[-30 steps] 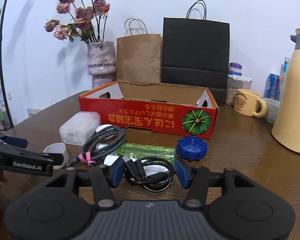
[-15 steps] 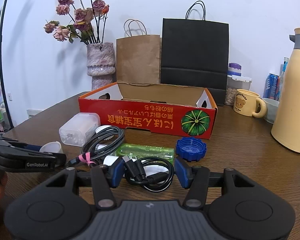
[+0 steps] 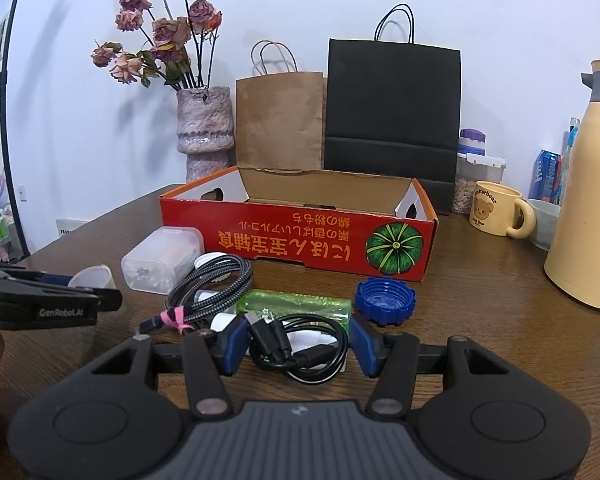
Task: Organize rigid objects
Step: 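Carry the tape roll and black cable over the cardboard box with both tools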
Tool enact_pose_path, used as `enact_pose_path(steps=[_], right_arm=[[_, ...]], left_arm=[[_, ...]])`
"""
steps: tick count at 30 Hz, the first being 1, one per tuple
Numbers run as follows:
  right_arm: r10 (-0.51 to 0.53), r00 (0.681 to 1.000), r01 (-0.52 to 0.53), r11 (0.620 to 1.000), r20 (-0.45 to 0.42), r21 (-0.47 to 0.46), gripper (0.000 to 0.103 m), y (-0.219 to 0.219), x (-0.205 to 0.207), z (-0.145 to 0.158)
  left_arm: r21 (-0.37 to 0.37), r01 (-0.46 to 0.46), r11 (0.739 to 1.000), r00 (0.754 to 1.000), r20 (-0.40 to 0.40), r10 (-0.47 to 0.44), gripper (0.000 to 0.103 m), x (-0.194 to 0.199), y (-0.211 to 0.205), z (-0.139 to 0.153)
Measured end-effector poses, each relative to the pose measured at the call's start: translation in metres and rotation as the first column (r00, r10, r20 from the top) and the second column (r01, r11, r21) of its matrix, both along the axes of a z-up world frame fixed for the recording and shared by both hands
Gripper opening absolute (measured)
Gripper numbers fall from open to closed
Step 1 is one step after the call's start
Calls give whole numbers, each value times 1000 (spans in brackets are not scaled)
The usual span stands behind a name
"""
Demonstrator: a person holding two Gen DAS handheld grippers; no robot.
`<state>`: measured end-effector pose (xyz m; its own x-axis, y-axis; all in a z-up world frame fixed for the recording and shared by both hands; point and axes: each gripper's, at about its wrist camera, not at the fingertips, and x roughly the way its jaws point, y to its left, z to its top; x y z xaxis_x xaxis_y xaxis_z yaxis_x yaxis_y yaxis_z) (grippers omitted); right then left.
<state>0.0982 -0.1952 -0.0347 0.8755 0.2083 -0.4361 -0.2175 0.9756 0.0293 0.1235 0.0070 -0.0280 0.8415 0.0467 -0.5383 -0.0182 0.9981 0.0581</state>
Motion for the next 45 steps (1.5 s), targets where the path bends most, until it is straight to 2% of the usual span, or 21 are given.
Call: enact_pose_path(steps=[12, 26, 45], right_arm=[[23, 998, -23, 1000, 65, -4, 53, 1, -3, 26], [-5, 990, 4, 1000, 142, 12, 53, -5, 15, 57], [-39, 981, 33, 999, 192, 34, 53, -6, 75, 83]], left_arm=[[-19, 12, 1000, 999, 43, -11, 44, -5, -4, 28], [-1, 47, 999, 987, 156, -46, 45, 5, -26, 72], [-33, 27, 999, 971, 240, -18, 45, 59, -44, 99]])
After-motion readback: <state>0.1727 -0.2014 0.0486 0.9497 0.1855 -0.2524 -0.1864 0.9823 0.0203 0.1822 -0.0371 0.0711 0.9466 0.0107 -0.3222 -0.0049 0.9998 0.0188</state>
